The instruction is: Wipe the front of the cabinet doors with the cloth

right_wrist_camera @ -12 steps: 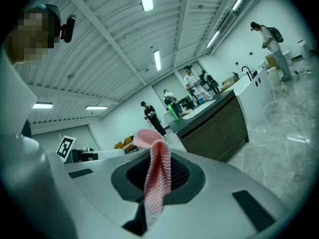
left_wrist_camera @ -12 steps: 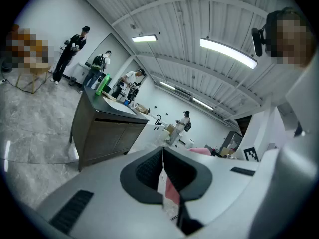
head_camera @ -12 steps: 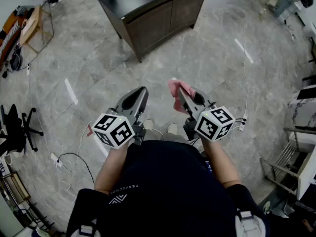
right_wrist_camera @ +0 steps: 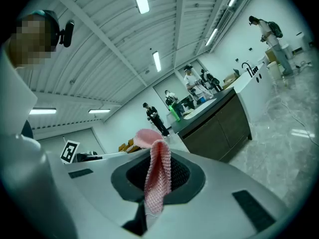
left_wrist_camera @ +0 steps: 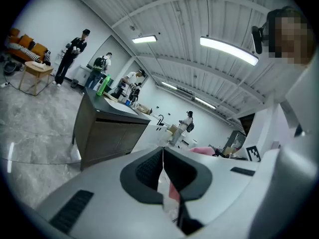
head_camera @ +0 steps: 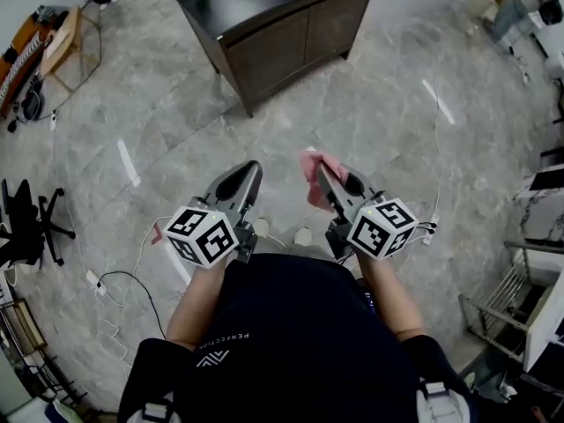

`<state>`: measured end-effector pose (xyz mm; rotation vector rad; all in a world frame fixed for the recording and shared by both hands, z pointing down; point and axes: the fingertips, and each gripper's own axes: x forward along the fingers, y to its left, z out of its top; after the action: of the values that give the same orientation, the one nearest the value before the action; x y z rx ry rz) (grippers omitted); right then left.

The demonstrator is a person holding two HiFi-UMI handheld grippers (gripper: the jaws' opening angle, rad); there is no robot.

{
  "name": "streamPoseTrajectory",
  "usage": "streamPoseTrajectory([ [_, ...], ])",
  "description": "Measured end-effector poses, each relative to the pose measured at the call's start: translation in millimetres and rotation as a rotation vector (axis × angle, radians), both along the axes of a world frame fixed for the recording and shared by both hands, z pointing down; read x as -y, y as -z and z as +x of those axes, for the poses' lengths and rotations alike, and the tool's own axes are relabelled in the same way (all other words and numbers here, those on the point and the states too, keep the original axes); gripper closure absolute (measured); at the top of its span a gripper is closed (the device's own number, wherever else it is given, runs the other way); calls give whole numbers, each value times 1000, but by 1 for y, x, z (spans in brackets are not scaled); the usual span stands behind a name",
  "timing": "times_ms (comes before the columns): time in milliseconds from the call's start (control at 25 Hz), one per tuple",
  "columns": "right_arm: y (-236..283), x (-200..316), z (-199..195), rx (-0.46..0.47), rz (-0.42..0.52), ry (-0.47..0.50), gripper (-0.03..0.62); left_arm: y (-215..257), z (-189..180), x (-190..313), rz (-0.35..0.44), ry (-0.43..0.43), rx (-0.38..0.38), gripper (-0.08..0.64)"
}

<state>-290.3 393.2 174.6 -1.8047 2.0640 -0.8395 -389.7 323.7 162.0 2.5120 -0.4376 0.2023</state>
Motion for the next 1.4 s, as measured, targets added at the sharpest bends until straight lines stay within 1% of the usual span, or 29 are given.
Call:
streamPoseTrajectory([
  [320,-11,-9,6,-7,-20,56,549,-4,3,-9,3,56,4,549],
  [520,-14,-5,7,-11,-13,74,549,-9,1,-9,-3,81,10,550],
  [720,-15,5,10,6,-16,93,549,-1,2,-4,17,101,16,549],
  [880,-19,24,13,-7,-19,109,549,-4,6,14,24,116,10,549],
  [1040,-22,45,18,-45,-25,116,549,-10,13,38,24,132,-3,549],
  [1200,-21,67,31,-79,-36,113,549,-19,30,65,-1,134,-14,549],
  [1400,-30,93,54,-102,-67,119,549,-28,56,98,-19,131,-2,549],
])
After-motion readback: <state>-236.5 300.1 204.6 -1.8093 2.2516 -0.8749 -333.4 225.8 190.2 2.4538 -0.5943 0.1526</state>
